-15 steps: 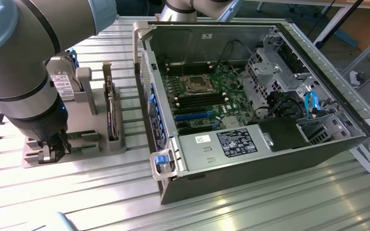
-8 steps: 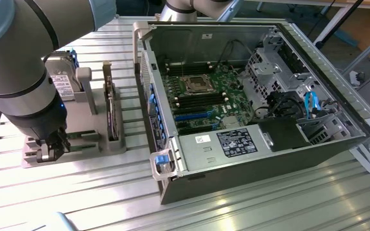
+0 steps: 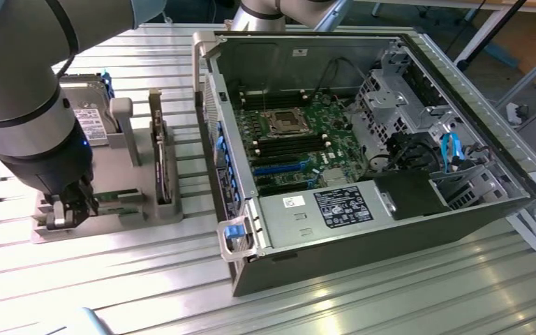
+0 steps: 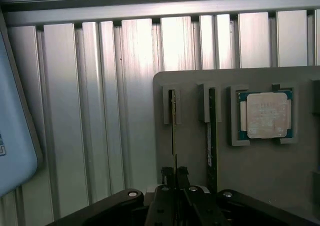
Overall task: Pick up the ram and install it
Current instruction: 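Pick up the ram and move it above insertion slot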
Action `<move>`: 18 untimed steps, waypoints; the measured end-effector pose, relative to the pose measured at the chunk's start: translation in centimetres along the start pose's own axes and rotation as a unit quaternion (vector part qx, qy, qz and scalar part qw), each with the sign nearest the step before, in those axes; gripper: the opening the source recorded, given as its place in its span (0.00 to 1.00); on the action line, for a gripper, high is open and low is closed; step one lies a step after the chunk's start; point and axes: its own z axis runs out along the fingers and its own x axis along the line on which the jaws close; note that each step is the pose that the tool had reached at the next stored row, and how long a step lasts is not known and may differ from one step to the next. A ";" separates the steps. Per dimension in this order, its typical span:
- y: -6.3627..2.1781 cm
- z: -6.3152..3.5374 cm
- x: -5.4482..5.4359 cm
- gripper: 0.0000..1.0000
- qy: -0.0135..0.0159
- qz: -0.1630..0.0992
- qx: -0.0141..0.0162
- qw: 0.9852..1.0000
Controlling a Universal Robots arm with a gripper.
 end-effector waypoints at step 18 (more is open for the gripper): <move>-0.07 -4.44 0.0 0.13 0.000 0.000 0.000 1.000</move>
